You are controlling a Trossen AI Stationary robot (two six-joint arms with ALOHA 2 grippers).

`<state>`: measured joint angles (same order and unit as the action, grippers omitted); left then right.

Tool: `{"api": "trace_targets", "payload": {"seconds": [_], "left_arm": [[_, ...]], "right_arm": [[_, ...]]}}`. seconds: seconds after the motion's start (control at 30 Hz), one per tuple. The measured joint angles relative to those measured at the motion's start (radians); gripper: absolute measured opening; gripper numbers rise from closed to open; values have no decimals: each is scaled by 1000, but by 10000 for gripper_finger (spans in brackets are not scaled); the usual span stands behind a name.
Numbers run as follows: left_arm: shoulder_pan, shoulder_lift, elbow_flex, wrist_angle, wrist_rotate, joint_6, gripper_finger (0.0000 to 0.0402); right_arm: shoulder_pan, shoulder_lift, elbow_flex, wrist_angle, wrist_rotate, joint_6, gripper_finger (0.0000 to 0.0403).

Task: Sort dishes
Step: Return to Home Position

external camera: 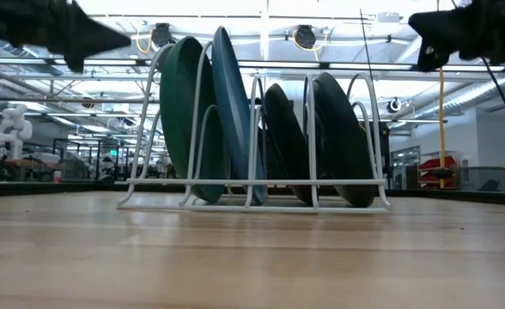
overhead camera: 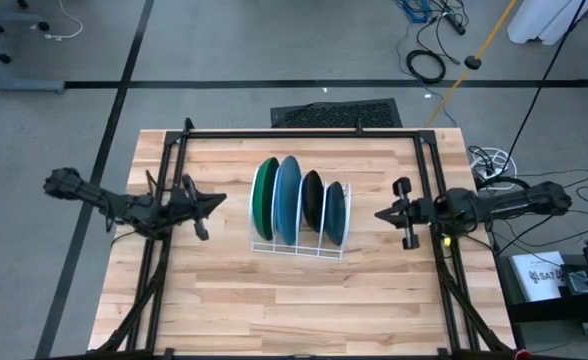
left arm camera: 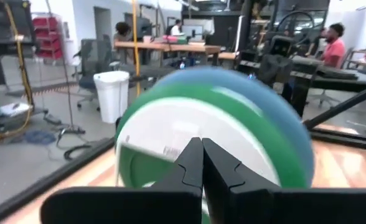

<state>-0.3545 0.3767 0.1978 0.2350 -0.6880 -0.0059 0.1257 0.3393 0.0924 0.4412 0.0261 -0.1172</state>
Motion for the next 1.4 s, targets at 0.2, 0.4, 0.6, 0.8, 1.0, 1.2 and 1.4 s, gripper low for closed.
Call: {"api": "trace_targets", "payload": {"seconds": [0.2,0.4,0.6,0.8,1.0,1.2,1.4], "left_arm": [[39,-23,-101,62,55,-38,2],[63,-52,-163,96,110,-19,2],[68,-79,-186,88,112,-10,1],[68,-101,-191,10,113,-34,1],[67,-104,-191,-21,123,-37,1],[67,-141,-191,-58,121,-25,1],[64,-248,-192,-125,123,12,1]], "right_arm": [[-2,2,-79,94,-6,6,0],[-2,14,-78,96,-32,1,0],[-2,45,-78,62,-31,11,0],[-2,79,-78,56,-27,42,0],[-2,89,-78,58,10,46,0],[-3,9,-77,32,80,18,0],[-3,-134,-77,-112,79,19,0]]}}
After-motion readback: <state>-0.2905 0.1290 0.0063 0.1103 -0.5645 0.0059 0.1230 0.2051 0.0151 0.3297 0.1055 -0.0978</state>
